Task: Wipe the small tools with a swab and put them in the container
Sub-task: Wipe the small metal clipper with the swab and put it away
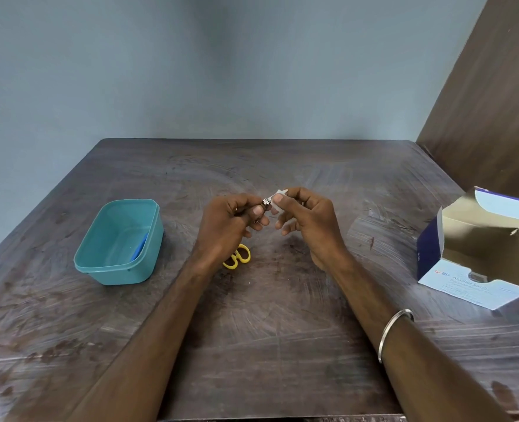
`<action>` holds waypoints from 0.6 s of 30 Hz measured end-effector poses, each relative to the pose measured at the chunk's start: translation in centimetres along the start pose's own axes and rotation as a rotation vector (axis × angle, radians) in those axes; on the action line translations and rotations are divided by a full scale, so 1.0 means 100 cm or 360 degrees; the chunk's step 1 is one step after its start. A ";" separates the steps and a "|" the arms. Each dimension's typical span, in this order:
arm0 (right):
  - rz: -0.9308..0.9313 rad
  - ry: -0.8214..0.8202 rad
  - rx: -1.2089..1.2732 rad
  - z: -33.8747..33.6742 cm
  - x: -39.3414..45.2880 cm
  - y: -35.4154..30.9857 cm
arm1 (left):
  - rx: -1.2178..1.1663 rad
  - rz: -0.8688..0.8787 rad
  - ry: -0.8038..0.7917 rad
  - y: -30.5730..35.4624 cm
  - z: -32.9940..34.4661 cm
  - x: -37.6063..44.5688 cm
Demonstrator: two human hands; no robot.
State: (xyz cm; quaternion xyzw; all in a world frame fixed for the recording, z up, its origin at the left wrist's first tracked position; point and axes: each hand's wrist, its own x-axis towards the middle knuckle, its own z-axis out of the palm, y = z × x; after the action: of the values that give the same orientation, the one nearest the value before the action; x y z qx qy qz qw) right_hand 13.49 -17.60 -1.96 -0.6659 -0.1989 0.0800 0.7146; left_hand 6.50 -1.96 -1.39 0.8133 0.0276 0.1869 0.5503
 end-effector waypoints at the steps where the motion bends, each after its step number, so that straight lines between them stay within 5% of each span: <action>1: 0.0001 0.0002 0.0000 0.000 0.000 -0.001 | 0.0007 0.0001 -0.0012 0.000 0.000 0.000; 18: 0.0113 -0.0041 0.0062 -0.003 0.001 0.002 | 0.0224 0.0127 0.0003 0.001 0.003 0.000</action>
State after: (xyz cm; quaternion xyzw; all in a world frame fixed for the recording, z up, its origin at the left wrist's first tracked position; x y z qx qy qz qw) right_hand 13.75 -17.79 -2.09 -0.6575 -0.1826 0.1176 0.7215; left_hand 6.60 -2.27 -1.34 0.8503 0.0088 0.2071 0.4837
